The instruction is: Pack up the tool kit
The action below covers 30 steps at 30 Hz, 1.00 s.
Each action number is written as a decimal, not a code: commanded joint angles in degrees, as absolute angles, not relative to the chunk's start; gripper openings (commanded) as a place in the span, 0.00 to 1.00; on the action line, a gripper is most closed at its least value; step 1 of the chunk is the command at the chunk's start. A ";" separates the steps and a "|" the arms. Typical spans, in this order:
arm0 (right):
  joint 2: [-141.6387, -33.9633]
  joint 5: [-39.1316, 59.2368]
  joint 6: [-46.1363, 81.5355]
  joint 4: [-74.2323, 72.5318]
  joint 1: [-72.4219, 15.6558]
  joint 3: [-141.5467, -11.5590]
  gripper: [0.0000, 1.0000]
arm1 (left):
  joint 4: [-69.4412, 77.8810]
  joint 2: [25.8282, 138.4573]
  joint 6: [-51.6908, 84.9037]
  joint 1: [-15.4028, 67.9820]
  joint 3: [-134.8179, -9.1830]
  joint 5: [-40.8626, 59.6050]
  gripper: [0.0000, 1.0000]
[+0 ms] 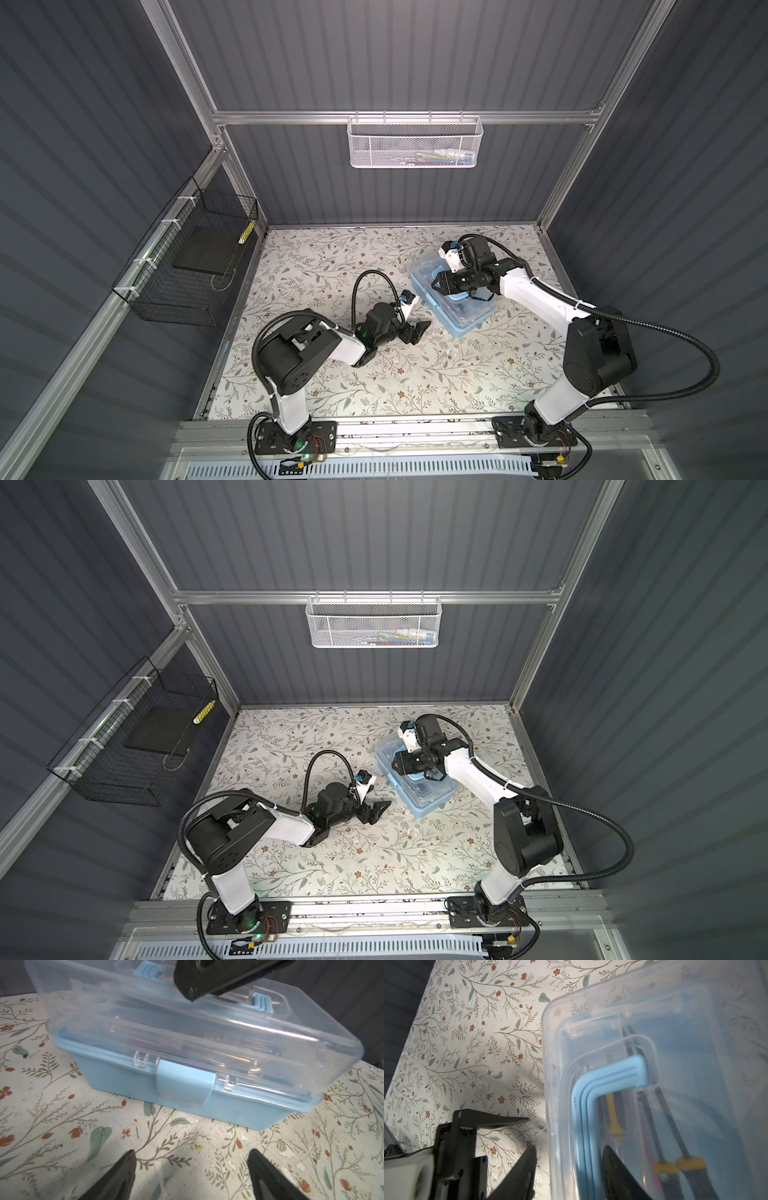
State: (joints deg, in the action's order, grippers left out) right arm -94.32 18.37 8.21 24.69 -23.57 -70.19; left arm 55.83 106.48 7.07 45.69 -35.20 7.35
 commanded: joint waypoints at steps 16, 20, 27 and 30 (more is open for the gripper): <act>-96.48 21.97 9.76 28.12 -23.45 -68.00 0.53 | 74.43 120.21 3.37 45.79 -41.33 8.04 0.83; -97.03 21.89 9.56 28.68 -23.35 -68.64 0.53 | 74.15 121.70 2.11 45.71 -42.77 9.85 0.81; -97.59 21.53 9.14 29.17 -23.34 -69.03 0.53 | 71.26 120.76 -2.23 45.53 -42.58 12.78 0.80; -97.91 21.53 9.38 29.25 -23.29 -68.81 0.53 | 70.79 120.72 -3.09 45.22 -43.14 14.41 0.79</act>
State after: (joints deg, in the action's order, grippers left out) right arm -94.89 20.12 8.93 23.68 -22.90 -70.19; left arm 71.40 120.77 0.01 45.65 -42.11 11.81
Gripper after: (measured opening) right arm 0.531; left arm 0.795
